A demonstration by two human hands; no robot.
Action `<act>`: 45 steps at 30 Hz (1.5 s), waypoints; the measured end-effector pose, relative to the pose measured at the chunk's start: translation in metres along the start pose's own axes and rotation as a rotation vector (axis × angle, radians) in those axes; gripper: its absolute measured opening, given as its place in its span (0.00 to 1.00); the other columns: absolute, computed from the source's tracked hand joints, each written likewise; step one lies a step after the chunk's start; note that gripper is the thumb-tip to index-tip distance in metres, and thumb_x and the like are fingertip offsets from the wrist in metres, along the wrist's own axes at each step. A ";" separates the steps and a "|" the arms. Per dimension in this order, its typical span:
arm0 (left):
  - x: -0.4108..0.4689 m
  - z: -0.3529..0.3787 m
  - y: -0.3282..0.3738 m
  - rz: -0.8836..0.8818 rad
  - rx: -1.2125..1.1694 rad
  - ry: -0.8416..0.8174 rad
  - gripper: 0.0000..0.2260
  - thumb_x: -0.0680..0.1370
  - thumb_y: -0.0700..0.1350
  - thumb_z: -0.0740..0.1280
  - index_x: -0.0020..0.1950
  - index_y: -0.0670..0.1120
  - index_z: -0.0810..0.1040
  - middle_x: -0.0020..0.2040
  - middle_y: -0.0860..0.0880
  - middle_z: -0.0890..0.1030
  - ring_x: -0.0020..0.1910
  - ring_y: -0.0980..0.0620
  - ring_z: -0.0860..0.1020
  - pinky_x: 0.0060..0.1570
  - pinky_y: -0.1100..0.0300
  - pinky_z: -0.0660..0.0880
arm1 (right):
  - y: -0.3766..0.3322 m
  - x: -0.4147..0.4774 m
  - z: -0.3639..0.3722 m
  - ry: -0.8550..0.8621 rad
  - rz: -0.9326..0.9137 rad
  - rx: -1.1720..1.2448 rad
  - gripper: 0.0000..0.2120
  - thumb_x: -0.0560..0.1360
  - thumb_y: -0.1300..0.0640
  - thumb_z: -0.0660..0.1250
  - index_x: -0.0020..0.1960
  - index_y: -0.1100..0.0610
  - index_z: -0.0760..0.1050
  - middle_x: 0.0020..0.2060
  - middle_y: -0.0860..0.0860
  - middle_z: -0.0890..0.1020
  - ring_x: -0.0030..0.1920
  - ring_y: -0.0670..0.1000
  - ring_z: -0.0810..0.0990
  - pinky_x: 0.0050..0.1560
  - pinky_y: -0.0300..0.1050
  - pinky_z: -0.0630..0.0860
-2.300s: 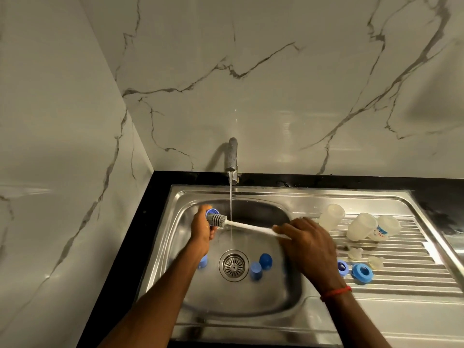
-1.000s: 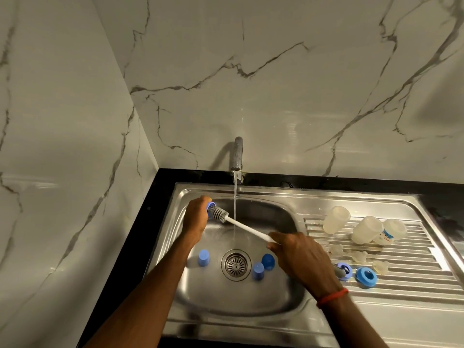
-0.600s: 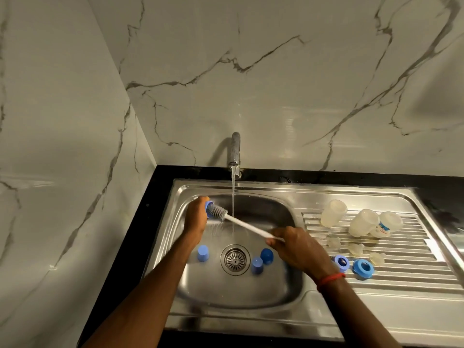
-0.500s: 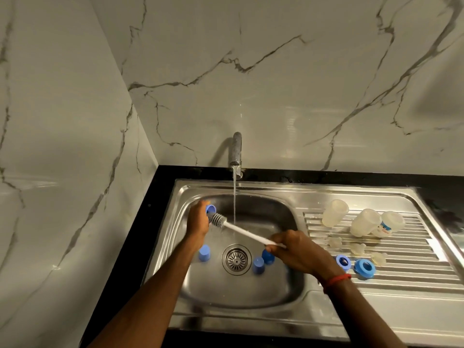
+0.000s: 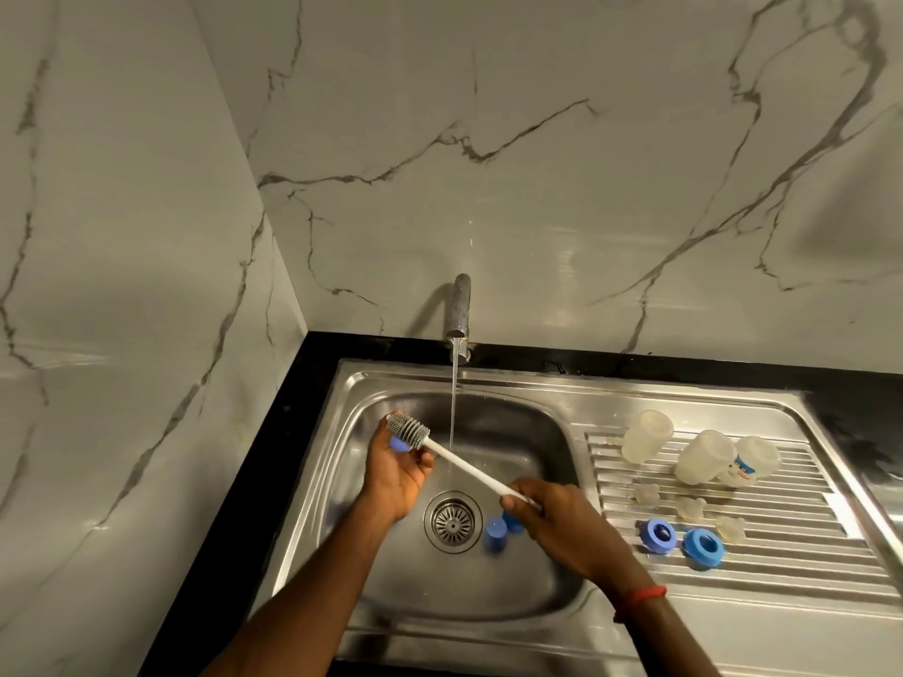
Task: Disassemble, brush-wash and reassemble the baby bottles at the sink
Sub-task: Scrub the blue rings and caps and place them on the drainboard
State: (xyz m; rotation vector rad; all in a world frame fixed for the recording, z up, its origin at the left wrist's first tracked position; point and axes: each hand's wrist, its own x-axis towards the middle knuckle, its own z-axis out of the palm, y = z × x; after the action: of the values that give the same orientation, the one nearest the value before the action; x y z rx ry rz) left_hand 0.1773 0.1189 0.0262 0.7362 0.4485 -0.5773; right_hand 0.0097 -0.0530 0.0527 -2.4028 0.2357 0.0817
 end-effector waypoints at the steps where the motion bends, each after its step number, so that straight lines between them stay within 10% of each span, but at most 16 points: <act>1: -0.001 0.002 -0.001 -0.008 -0.037 0.004 0.11 0.82 0.51 0.62 0.49 0.44 0.76 0.33 0.44 0.80 0.28 0.53 0.76 0.24 0.63 0.73 | -0.001 0.001 0.003 0.015 0.000 -0.014 0.13 0.82 0.42 0.59 0.49 0.48 0.76 0.37 0.46 0.80 0.37 0.46 0.80 0.43 0.44 0.79; 11: 0.007 0.019 0.000 0.133 -0.177 0.135 0.17 0.84 0.54 0.60 0.63 0.40 0.71 0.50 0.42 0.78 0.43 0.44 0.80 0.48 0.49 0.80 | -0.007 -0.002 0.010 0.064 0.007 -0.103 0.21 0.80 0.35 0.51 0.49 0.49 0.74 0.37 0.47 0.80 0.36 0.49 0.79 0.40 0.46 0.78; 16: 0.001 0.022 -0.010 0.106 -0.024 0.105 0.14 0.84 0.51 0.62 0.56 0.39 0.75 0.53 0.38 0.78 0.47 0.37 0.82 0.32 0.52 0.82 | -0.012 0.010 0.008 0.118 -0.030 -0.166 0.18 0.81 0.38 0.53 0.51 0.49 0.74 0.35 0.46 0.78 0.34 0.48 0.79 0.39 0.46 0.79; 24: -0.004 0.027 0.002 0.170 -0.095 0.132 0.11 0.84 0.48 0.62 0.51 0.40 0.74 0.52 0.39 0.77 0.44 0.41 0.81 0.47 0.44 0.81 | -0.004 -0.007 -0.003 0.003 -0.016 -0.071 0.19 0.79 0.37 0.53 0.48 0.49 0.76 0.36 0.46 0.79 0.35 0.45 0.78 0.38 0.35 0.73; 41: -0.001 0.022 0.001 0.178 -0.121 0.166 0.04 0.75 0.40 0.74 0.47 0.44 0.81 0.46 0.45 0.83 0.44 0.50 0.83 0.36 0.57 0.82 | 0.010 -0.012 0.009 0.075 0.071 0.219 0.15 0.81 0.42 0.59 0.48 0.51 0.78 0.29 0.45 0.75 0.30 0.42 0.73 0.34 0.36 0.71; 45: -0.003 0.030 0.000 0.093 -0.177 0.095 0.19 0.80 0.59 0.65 0.45 0.44 0.79 0.38 0.46 0.79 0.36 0.52 0.78 0.36 0.61 0.78 | 0.005 -0.009 0.013 0.115 0.028 0.110 0.15 0.80 0.41 0.57 0.48 0.50 0.75 0.32 0.47 0.78 0.32 0.44 0.76 0.36 0.40 0.74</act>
State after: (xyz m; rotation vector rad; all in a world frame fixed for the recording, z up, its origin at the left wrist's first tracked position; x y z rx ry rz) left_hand 0.1796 0.0979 0.0477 0.6133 0.5428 -0.4112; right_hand 0.0003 -0.0464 0.0409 -2.2975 0.3190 -0.0552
